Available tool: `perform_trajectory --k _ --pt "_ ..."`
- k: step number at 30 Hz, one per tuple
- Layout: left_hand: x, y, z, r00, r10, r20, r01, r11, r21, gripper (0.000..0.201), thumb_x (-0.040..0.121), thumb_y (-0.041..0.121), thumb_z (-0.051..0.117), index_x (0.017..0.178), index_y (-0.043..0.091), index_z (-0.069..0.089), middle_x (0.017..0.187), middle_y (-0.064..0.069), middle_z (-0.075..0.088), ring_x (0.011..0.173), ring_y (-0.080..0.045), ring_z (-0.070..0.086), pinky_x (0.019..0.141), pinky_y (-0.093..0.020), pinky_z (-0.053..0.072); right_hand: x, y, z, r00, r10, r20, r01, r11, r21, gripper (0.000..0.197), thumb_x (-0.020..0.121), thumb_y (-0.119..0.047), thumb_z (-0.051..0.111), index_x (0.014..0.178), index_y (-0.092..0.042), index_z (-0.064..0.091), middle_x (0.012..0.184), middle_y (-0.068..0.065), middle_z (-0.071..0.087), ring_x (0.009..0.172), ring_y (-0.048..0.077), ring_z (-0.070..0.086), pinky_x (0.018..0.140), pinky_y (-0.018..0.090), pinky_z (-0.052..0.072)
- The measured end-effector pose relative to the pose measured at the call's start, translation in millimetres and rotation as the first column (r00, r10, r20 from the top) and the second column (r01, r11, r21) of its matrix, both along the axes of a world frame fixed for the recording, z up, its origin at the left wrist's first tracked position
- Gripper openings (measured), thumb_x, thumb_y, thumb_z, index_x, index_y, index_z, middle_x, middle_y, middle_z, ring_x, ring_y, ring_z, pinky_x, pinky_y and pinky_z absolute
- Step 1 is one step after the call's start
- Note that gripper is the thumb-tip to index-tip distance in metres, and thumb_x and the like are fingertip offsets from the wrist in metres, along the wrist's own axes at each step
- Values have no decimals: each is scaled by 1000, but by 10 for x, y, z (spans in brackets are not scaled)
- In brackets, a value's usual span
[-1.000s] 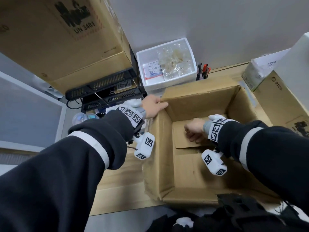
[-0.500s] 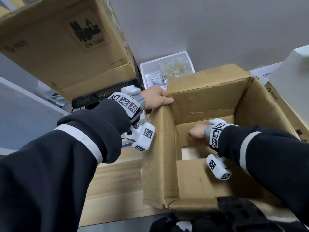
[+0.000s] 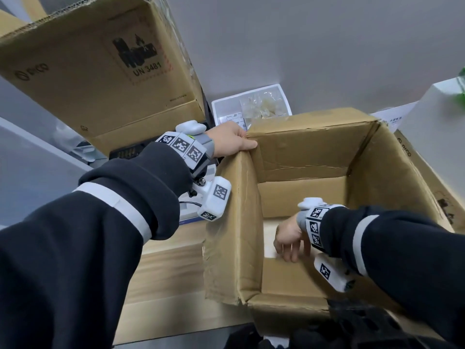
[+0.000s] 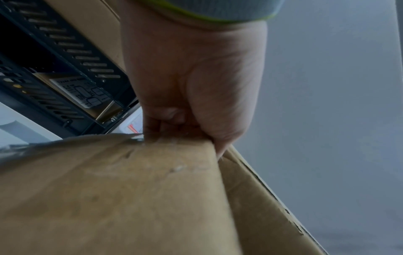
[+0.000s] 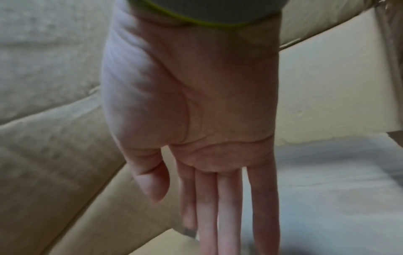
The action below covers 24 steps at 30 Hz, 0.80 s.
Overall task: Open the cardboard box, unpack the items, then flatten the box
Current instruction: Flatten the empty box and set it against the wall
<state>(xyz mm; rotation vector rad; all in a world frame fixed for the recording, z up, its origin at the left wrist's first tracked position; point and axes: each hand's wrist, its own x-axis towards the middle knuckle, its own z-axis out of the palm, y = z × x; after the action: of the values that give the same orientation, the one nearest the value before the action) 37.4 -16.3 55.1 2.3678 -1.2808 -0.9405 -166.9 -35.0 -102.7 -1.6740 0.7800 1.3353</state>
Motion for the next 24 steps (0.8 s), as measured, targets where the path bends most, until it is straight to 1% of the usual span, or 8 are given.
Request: perform_trajectory --k 3,6,9,11,13,18,22,24 --pt "13 -1 34 1000 10 -6 -10 1000 -12 39 94 35 67 63 17 52 46 7 43 35 -4 37 43 -20 31 -28 72 -15 996 76 -35 -75 997 34 21 92 -16 51 102 -5 66 108 12 71 88 26 69 61 29 54" --pt "52 23 26 1000 23 -19 -23 1000 10 39 93 36 68 64 16 52 56 1 44 49 -14 39 55 -25 31 32 -46 29 999 50 21 -49 998 -33 33 92 -15 48 113 2 66 107 10 75 91 26 74 66 30 58" --pt "89 58 47 998 38 -58 -36 999 37 38 89 40 70 67 14 54 63 -6 45 60 -20 40 65 -30 34 125 -266 160 979 11 205 51 955 -292 23 93 -13 46 100 -3 65 90 5 69 89 27 70 56 25 52" --pt "90 88 92 993 34 -111 -25 996 81 32 87 37 72 72 13 58 69 -10 49 67 -22 45 70 -34 39 173 -414 236 960 78 268 60 879 -473 28 93 -12 44 107 -3 67 95 8 63 92 28 64 70 29 50" --pt "82 114 115 979 43 -202 -18 992 124 26 85 23 74 71 12 55 76 -13 51 73 -25 48 73 -39 43 174 -536 284 959 125 256 44 822 -568 31 95 -16 42 114 -6 65 103 9 61 96 28 59 82 28 45" --pt "104 163 200 950 123 -287 -83 986 146 25 78 5 66 65 11 45 66 -11 45 63 -25 46 63 -34 38 15 -738 225 974 61 217 84 794 -602 17 93 -15 43 96 -6 58 97 8 59 88 26 56 72 26 40" --pt "158 193 216 937 186 -296 -133 973 191 25 75 6 65 65 10 43 62 -10 42 58 -25 43 60 -34 36 -130 -790 146 970 8 242 140 797 -588 31 91 -16 49 113 1 62 107 11 67 103 30 65 72 27 45" --pt "180 183 201 928 219 -303 -163 966 198 22 66 10 65 67 10 43 65 -11 41 61 -25 41 61 -36 33 -175 -827 190 973 -6 229 139 810 -570 35 91 -20 49 118 -1 61 110 12 66 106 30 64 78 27 47"
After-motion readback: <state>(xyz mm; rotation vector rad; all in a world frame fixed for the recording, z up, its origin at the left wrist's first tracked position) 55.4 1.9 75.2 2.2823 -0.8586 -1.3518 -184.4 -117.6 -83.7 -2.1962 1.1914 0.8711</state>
